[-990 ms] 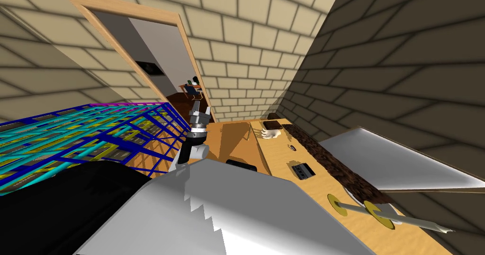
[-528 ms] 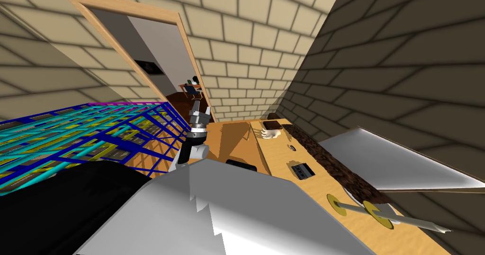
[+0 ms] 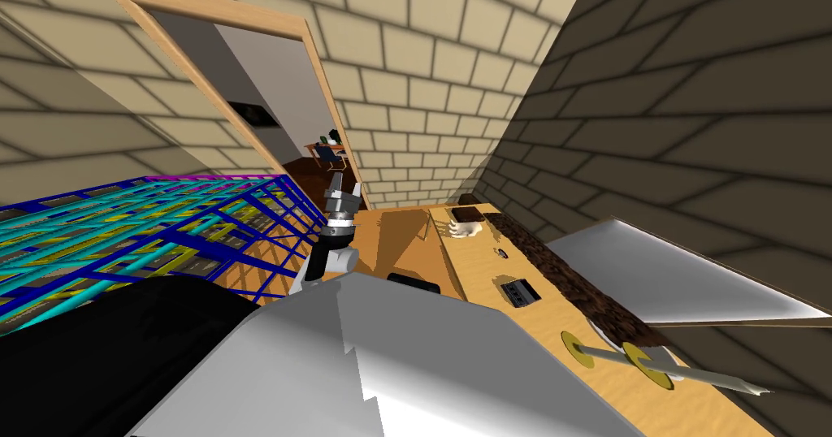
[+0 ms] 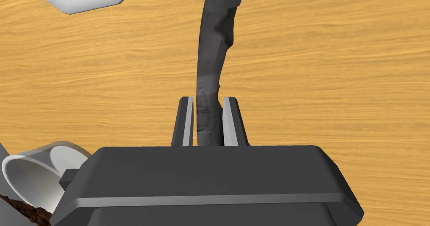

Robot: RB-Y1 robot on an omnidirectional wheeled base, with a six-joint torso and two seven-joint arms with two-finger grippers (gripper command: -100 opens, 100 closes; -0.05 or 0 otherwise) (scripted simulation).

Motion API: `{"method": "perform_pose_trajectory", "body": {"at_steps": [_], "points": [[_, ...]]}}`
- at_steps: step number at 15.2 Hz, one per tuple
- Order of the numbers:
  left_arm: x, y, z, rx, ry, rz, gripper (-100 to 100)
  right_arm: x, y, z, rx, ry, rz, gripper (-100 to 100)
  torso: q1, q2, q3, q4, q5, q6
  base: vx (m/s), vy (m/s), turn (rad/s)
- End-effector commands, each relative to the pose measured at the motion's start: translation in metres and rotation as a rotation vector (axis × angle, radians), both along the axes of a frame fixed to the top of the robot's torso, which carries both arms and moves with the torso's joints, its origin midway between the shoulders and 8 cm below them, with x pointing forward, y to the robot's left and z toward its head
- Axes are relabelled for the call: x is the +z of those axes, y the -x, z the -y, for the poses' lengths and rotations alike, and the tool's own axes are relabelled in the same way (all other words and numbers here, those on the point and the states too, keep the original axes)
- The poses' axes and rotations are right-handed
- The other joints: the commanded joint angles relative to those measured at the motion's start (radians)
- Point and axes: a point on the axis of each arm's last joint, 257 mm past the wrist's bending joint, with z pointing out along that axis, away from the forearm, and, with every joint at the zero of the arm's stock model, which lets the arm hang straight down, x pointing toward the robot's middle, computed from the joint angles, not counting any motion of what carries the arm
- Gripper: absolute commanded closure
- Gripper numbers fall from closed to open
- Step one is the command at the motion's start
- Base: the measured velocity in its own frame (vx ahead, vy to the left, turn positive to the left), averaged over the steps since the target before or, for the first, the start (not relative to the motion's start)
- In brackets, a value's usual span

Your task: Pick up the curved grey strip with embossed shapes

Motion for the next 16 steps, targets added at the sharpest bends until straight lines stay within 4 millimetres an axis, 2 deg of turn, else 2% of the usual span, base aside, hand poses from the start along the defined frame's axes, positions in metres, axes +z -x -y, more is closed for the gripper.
{"method": "perform_pose_trajectory", "body": {"at_steps": [1, 2, 4, 6, 8, 9, 12, 16], "points": [[0.0, 0.0, 0.0, 0.0, 0.0, 0.0, 0, 0.015, 0.014, 0.015, -0.025, 0.047, -0.024, 100, 0.0, 0.0, 0.0, 0.0, 0.0, 0.0, 0.0, -0.005, -0.005], [0.0, 0.0, 0.0, 0.0, 0.0, 0.0, 0, 0.023, 0.004, 0.015, 0.0, 0.017, -0.012, 100, 0.0, 0.001, 0.0, 0.0, 0.001, 0.0, 0.001, 0.015, -0.089], [0.0, 0.0, 0.0, 0.0, 0.0, 0.0, 0, 0.029, 0.002, 0.018, 0.003, 0.018, -0.013, 100, 0.003, -0.001, 0.0, 0.0, 0.002, -0.001, 0.017, 0.05, -0.026], [0.0, 0.0, 0.0, 0.0, 0.0, 0.0, 0, 0.023, -0.006, 0.013, 0.017, 0.0, -0.001, 100, 0.006, -0.001, -0.001, 0.0, 0.003, -0.001, 0.012, 0.034, -0.027], [0.0, 0.0, 0.0, 0.0, 0.0, 0.0, 0, 0.027, 0.0, 0.017, 0.007, 0.013, -0.01, 100, 0.005, -0.001, -0.001, 0.0, 0.002, -0.001, 0.002, 0.007, 0.012], [0.0, 0.0, 0.0, 0.0, 0.0, 0.0, 0, 0.042, 0.0, 0.025, 0.009, 0.019, -0.014, 100, 0.004, -0.001, -0.001, 0.0, 0.003, -0.001, 0.008, 0.016, -0.028], [0.0, 0.0, 0.0, 0.0, 0.0, 0.0, 0, 0.06, -0.005, 0.034, 0.017, 0.021, -0.015, 100, 0.007, -0.002, -0.001, -0.001, 0.005, 0.0, 0.012, 0.039, -0.059], [0.0, 0.0, 0.0, 0.0, 0.0, 0.0, 0, 0.052, -0.014, 0.03, 0.025, 0.01, -0.002, 100, 0.008, -0.003, -0.002, 0.0, 0.004, -0.003, 0.005, 0.022, -0.007]]}}
